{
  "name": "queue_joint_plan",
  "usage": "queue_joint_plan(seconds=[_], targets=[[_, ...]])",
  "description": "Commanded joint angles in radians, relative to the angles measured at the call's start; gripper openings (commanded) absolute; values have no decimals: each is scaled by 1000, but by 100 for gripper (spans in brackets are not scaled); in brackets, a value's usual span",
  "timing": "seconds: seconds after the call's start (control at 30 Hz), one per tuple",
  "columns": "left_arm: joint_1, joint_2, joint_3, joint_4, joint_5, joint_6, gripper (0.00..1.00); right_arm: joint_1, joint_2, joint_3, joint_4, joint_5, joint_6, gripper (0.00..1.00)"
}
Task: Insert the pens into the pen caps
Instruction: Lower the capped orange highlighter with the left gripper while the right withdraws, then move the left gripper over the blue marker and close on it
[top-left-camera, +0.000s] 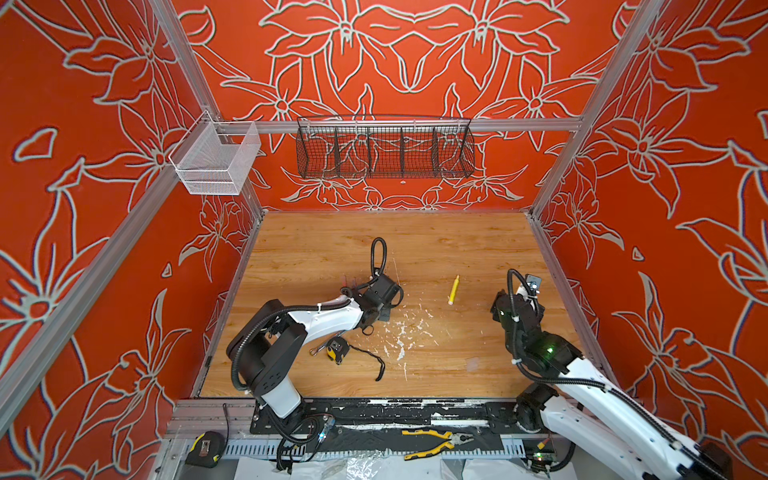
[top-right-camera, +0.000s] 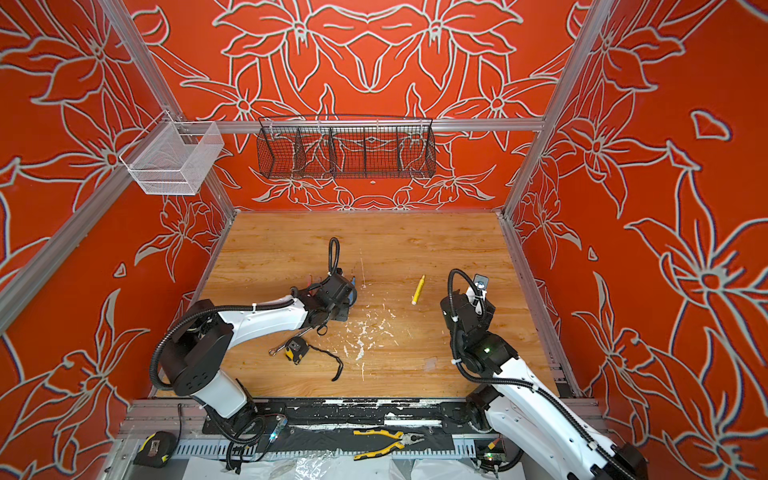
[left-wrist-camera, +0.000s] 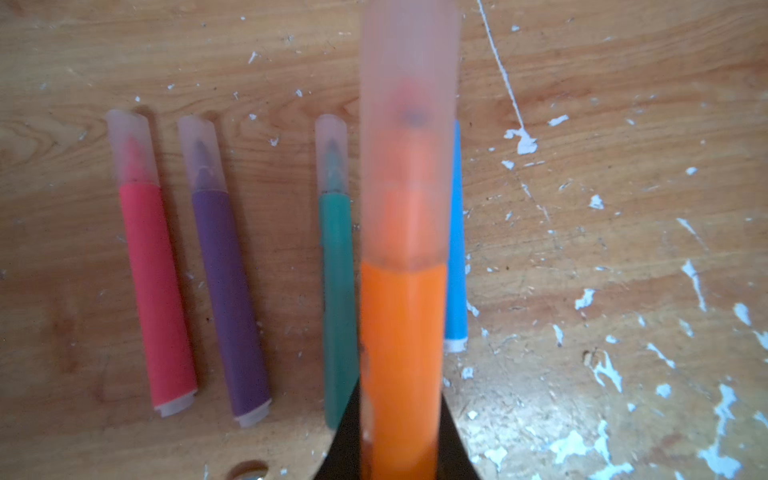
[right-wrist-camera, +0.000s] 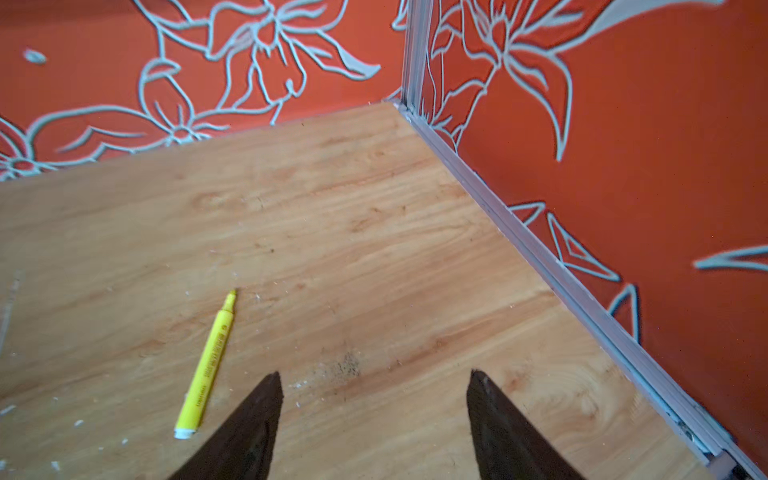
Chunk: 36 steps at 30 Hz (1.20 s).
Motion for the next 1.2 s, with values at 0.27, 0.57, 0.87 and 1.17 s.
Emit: queue_joint_plan(seconds=[0.27,0.57,0.87,1.17], targets=[[12,96,101,-107,-31,-32,17,-30,-5,-70,70,-77,17,68],[20,71,173,-148,-24,-4,39,-29,-10,-82,90,-112,9,70],[19,39,241,-148,33,39,41,-29,97,-35,92,-137,-2,69],[20,171,310,-175,43,38,36,-29,84,-44,100,-140,-3,69]])
